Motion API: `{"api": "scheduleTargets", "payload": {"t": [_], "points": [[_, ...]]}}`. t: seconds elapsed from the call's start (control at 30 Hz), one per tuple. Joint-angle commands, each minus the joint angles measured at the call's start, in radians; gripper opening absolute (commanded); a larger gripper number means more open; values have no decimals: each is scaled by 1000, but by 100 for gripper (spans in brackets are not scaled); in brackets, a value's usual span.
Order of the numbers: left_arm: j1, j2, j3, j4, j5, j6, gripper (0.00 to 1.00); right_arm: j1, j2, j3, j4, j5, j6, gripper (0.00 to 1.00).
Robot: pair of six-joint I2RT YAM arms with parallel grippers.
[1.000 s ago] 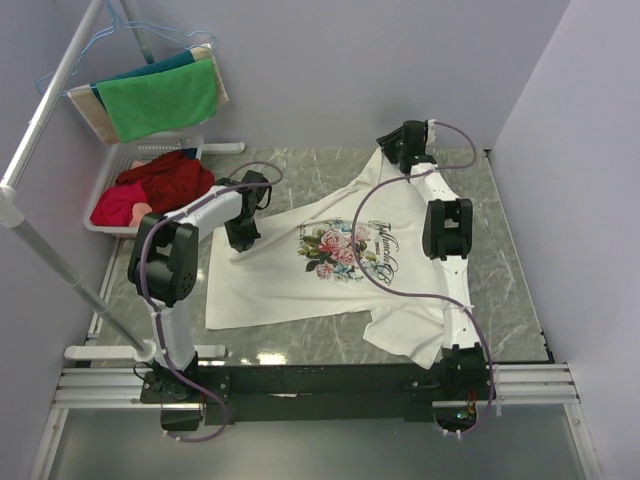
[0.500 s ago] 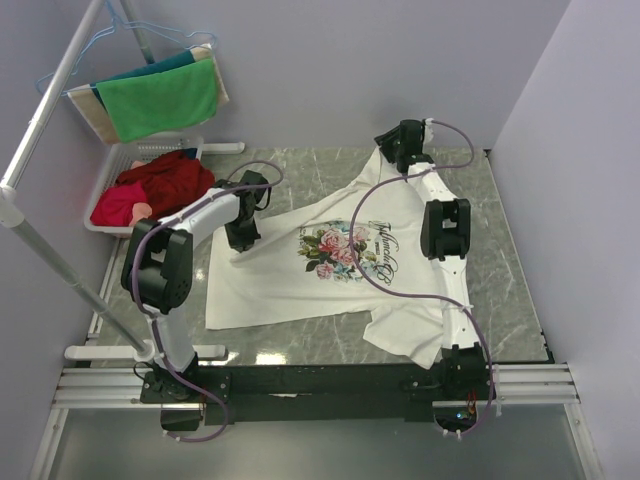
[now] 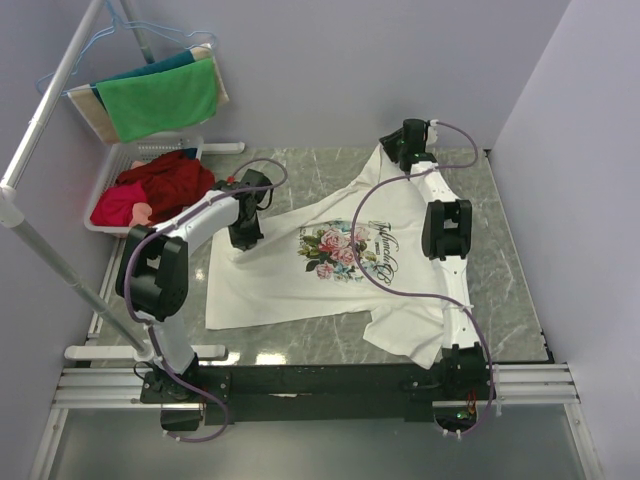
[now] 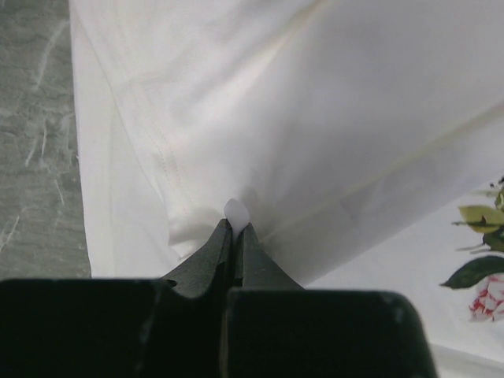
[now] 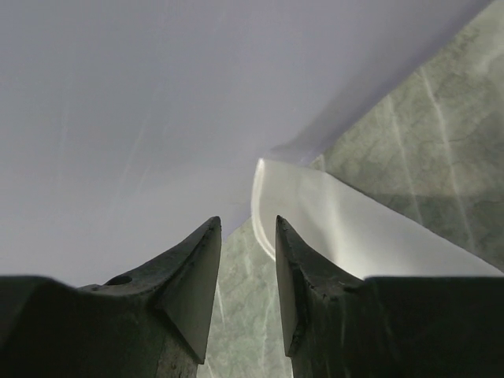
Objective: Fold and stack the t-shirts
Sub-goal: Fold the tshirt
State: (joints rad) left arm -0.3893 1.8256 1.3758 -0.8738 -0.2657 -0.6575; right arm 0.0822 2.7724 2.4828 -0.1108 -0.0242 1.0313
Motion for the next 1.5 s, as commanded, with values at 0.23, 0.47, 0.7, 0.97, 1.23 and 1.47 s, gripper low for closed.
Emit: {"api": "scheduleTargets", "payload": {"t": [0.23, 0.47, 0.7, 0.97, 1.23, 1.47], "points": [[-33, -78, -21, 27, 29, 52, 1, -9, 24, 45, -53, 3, 46, 36], [-33, -92, -32, 33, 29, 50, 1, -2, 35, 48, -56, -31, 52, 35], [-33, -111, -58, 36, 29, 41, 1, 19, 15, 24, -56, -37, 24, 37], [-33, -108, -55, 44, 29, 44, 1, 28, -14, -8, -102, -51, -14, 13], [-33, -81, -20, 52, 11, 65, 1, 18, -154, -97, -194, 67, -166, 0], [-34, -43, 25, 56, 10, 84, 1, 11, -243, -99, -302, 211, -379, 25]]}}
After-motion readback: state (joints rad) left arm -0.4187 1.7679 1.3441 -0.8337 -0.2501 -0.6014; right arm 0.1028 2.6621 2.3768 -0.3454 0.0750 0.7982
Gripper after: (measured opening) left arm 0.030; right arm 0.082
